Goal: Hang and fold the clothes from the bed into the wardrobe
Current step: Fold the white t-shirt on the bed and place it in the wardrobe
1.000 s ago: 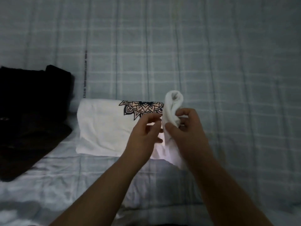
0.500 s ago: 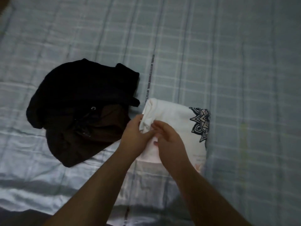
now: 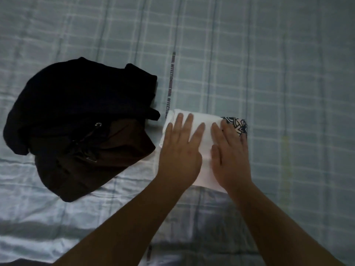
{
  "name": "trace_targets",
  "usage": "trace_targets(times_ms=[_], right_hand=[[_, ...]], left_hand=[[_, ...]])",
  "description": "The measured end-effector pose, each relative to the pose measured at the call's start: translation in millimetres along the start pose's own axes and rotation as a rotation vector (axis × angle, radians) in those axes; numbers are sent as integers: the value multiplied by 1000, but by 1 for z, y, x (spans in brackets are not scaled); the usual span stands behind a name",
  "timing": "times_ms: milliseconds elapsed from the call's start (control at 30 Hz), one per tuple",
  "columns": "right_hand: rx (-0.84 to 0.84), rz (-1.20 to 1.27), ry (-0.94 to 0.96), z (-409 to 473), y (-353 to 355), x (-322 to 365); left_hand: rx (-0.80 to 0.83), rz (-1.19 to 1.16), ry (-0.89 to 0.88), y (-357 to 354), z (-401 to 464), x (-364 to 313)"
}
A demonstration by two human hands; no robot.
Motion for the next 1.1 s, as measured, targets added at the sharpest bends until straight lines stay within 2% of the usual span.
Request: trace_targets(times_ms=[33,100,267,467,600,667,733,800,867,933,1100], right_hand=[[-33,93,-7,-1,6,-6],[-69,149,-48,0,13,-22],[61,-118,-74,8,-19,-38],[37,-196,-81,14,-42,-42],[47,-148,-91,17,-42,-44],[25,-5,-63,17,-31,-43],[-43,313,-88,12,-14,-54],[-122,583,-242,4,-6,-82],[-70,744,-419,-6,-16,-100],[-2,772,-523,-15,-21,-101],[109,754,-586,-4,-19,-94]], left_hand=[[46,16,-79,-12,5,-6],[125,52,-117,-35,13,0],[190,171,-137,-62,15,35],[273,224,-97,-78,15,56],[269,205,-51,-75,17,52],[252,152,-42,-69,16,48],[190,35,78,-59,9,53],[105,-102,315,-47,-3,65],[65,-219,504,-44,-13,72],[75,-260,571,-46,-10,73],[119,-358,671,-53,6,87]])
Point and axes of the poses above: each hand's wrist, its own z-axis towards the middle knuckle, its own y-axis out of the back of the hand, x = y × z, the point moved 9 cm from there along z, towards the middle knuckle, and after that the axes turned 10 degrees about -y, right-handed, at the moved point
